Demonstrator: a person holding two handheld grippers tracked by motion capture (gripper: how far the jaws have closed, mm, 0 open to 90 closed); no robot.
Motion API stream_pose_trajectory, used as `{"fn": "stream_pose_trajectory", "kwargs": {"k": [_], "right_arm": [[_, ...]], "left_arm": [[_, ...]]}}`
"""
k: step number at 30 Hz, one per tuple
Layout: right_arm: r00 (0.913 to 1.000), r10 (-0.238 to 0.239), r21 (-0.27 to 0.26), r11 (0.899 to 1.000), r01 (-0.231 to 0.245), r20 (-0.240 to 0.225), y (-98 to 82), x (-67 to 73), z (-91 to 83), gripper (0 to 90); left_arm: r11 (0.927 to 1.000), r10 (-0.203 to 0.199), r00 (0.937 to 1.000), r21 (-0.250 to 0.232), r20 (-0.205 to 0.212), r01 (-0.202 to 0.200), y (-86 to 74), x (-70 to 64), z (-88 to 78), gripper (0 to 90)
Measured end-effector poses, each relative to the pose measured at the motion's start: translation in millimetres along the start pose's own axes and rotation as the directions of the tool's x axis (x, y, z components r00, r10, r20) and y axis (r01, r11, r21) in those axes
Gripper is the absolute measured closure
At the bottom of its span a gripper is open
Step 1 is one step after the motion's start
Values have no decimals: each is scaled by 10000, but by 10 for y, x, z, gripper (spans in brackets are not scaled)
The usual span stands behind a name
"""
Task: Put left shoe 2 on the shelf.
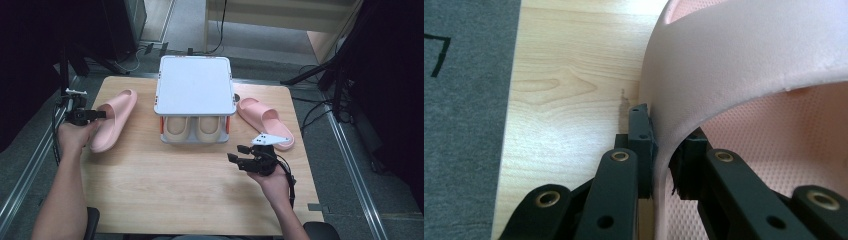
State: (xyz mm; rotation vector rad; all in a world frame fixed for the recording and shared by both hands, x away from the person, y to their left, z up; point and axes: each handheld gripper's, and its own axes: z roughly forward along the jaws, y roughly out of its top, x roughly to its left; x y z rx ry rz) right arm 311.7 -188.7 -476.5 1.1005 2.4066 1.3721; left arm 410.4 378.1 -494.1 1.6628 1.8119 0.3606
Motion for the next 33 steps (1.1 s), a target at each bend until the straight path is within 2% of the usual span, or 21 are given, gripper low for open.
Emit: {"fn": "stream_pose_trajectory", "kwargs": {"k": [6,8,15,20,23,26,33], "right_arm": [[10000,-27,-6,10000,27,-51,30,-29,22,466],[10000,-31,-11,10000,31,-61,40,-29,25,466],[9998,-103,-11,9999,103,-160,72,-38,61,466],[9997,-159,84,9998,161,-187,84,-44,93,466],[9997,-143,97,9998,144,-193,87,-37,96,466],[9997,-141,102,9998,142,-180,87,-42,103,466],[9997,-123,127,9998,125,-207,89,-56,109,466]], "left_arm": [[9996,226,9989,185,-410,-218,127,-136,-49,816],[9992,344,9988,206,-361,-336,178,-187,-76,816],[9998,102,9999,181,-119,-100,387,-322,-196,815],[9993,323,9992,187,-217,-319,553,-460,-301,815],[9994,264,9994,224,-243,-258,652,-531,-339,813],[9987,426,9983,309,-390,-414,739,-613,-378,814],[9969,753,9962,239,-430,-743,957,-804,-514,813]]}}
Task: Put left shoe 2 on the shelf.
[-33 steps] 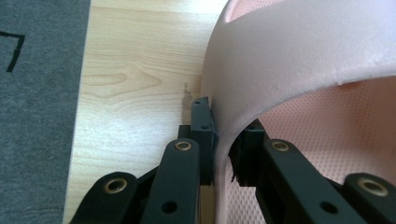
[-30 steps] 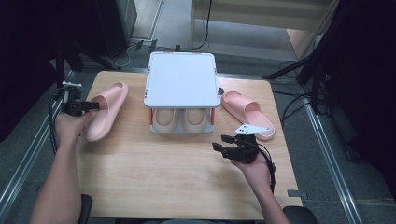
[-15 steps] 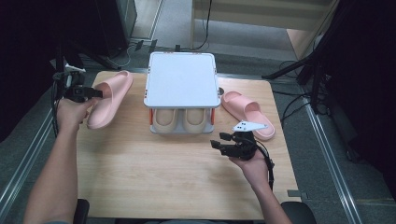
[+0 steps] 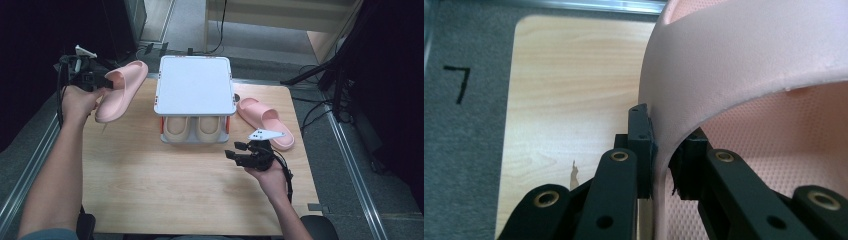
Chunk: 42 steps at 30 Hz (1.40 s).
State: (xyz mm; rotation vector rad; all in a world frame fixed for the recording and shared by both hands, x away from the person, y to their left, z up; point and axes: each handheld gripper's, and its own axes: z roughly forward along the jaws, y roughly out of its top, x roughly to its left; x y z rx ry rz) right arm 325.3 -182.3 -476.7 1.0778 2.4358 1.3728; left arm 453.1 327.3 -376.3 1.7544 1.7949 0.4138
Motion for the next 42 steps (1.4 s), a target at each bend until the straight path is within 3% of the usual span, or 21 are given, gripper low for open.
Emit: {"fn": "stream_pose_trajectory", "kwargs": {"k": [9,12,23,35,42], "right_arm": [[10000,31,-21,10000,-31,-43,-1,-3,-3,466],[10000,34,-3,10000,-34,-42,-2,-4,5,465],[10000,59,-3,10000,-59,-68,-3,0,-1,464],[10000,23,3,10000,-23,-86,-3,5,0,462],[9999,23,11,10000,-23,-102,-2,13,-1,462]], "left_arm": [[9989,395,9990,-273,198,-389,267,-289,-209,811],[9991,367,9987,-244,345,-358,331,-393,-230,810],[9947,1017,9938,-177,460,-1009,558,-798,-240,808],[9854,1703,9827,-131,724,-1698,624,-1271,-42,807],[9828,1832,9807,87,687,-1842,625,-1408,154,805]]}}
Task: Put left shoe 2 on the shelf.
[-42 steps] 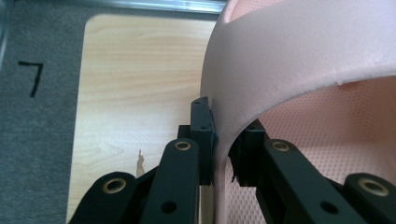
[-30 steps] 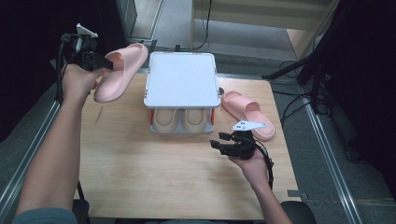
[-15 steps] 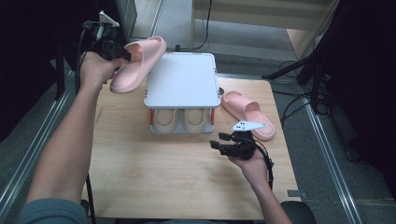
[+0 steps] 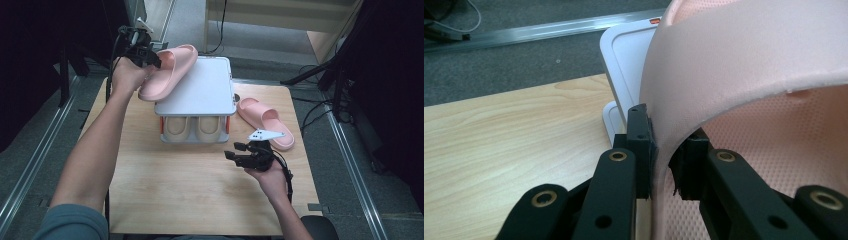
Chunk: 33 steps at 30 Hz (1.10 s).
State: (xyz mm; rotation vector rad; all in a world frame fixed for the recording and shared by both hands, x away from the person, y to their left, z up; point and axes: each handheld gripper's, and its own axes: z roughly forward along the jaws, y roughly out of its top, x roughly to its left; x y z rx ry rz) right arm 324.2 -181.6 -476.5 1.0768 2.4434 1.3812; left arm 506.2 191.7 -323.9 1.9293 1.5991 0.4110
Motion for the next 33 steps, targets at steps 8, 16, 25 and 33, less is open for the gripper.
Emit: {"fn": "stream_pose_trajectory", "kwargs": {"k": [8,16,25,33], "right_arm": [[10000,-26,-20,10000,26,-14,1,-8,-6,463],[10000,-62,3,10000,62,11,1,-1,0,463],[9999,-104,47,9999,104,-15,0,6,17,463],[9999,-129,56,9999,129,-7,0,8,21,464]], "left_arm": [[9999,-106,9997,108,212,103,-12,-60,120,739],[9989,241,9989,396,404,-257,-31,-155,84,642],[9992,126,9955,378,942,-163,-89,-158,48,588],[9990,325,9934,269,1096,-356,-150,-170,15,559]]}}
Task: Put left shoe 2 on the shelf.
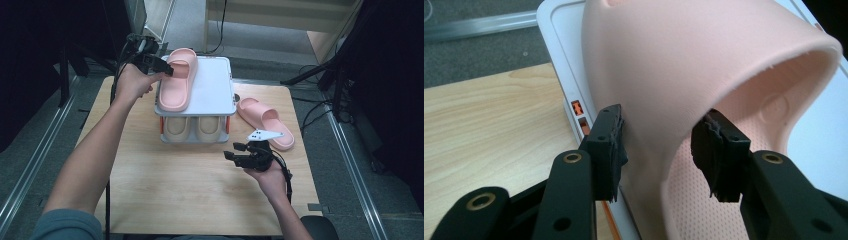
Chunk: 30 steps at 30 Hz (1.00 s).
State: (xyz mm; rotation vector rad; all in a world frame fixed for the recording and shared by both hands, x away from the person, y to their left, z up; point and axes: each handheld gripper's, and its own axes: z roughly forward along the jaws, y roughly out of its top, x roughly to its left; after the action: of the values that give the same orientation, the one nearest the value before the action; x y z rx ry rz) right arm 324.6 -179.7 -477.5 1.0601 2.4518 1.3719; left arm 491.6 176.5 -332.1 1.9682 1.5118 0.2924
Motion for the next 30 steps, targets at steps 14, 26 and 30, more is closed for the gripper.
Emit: {"fn": "stream_pose_trajectory", "kwargs": {"k": [14,26,30], "right_arm": [[10000,33,-27,10000,-33,64,1,-11,-13,464],[9998,104,-211,9997,-101,148,9,-62,-55,467],[9997,119,-307,9995,-112,231,27,-103,-91,471]], "left_arm": [[9979,610,9974,-229,371,-602,-66,-79,-145,531],[9955,653,9958,-725,641,-606,-217,57,-433,494],[9939,657,9939,-942,888,-573,-331,115,-532,476]]}}
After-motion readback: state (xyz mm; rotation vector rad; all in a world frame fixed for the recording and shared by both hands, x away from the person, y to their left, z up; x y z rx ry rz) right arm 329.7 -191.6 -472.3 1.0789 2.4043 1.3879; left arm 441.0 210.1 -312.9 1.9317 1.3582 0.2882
